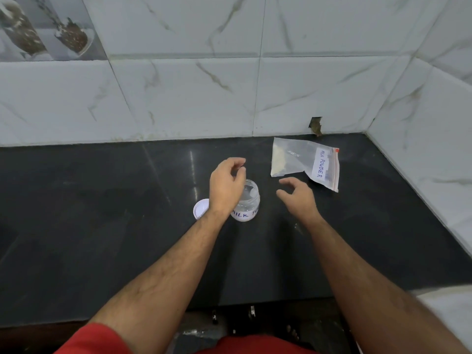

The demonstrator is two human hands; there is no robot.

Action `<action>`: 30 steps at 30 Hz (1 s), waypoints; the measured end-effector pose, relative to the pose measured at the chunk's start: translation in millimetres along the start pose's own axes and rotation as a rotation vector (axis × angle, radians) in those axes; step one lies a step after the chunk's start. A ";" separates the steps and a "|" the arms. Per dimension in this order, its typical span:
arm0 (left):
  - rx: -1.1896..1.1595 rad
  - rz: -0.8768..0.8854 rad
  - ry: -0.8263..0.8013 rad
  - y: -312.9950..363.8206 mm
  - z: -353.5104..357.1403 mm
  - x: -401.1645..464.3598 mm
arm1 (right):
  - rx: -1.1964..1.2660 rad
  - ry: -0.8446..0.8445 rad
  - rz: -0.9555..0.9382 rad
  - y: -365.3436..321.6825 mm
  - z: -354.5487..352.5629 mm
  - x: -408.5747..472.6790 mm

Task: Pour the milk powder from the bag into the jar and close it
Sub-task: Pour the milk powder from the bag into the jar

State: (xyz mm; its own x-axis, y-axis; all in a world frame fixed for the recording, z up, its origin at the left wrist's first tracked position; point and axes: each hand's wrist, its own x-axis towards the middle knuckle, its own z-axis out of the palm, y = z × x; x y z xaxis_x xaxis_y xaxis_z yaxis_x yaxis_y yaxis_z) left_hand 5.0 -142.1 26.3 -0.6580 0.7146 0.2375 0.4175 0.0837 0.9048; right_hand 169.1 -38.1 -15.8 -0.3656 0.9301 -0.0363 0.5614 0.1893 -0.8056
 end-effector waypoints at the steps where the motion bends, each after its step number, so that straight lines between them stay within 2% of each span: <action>1: 0.006 0.034 -0.020 9.3 7.3 2.5 | 0.020 0.039 -0.014 0.6 -8.3 3.6; 4: 0.044 0.096 -0.103 28.5 36.9 6.9 | 0.068 0.122 -0.025 4.5 -35.7 15.6; 9: 0.133 0.103 -0.251 41.6 99.9 19.7 | 0.044 0.234 0.013 29.4 -85.9 43.0; 17: 0.271 0.046 -0.389 51.5 183.4 44.1 | -0.029 0.228 0.164 80.4 -142.2 96.9; 22: 0.353 -0.006 -0.397 59.0 228.4 60.9 | 0.037 0.190 0.315 115.1 -155.2 139.7; 30: 0.489 -0.081 -0.453 50.6 267.2 73.4 | 0.172 -0.064 0.500 135.7 -152.4 179.6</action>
State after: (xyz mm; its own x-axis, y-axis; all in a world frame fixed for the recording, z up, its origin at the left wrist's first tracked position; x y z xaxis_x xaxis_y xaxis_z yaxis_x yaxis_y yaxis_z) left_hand 145.3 100.1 -4.9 -0.4156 0.9048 -0.0933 0.6837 0.3784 0.6240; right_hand 292.7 202.6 -41.5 -0.1318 0.8714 -0.4726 0.5511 -0.3319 -0.7656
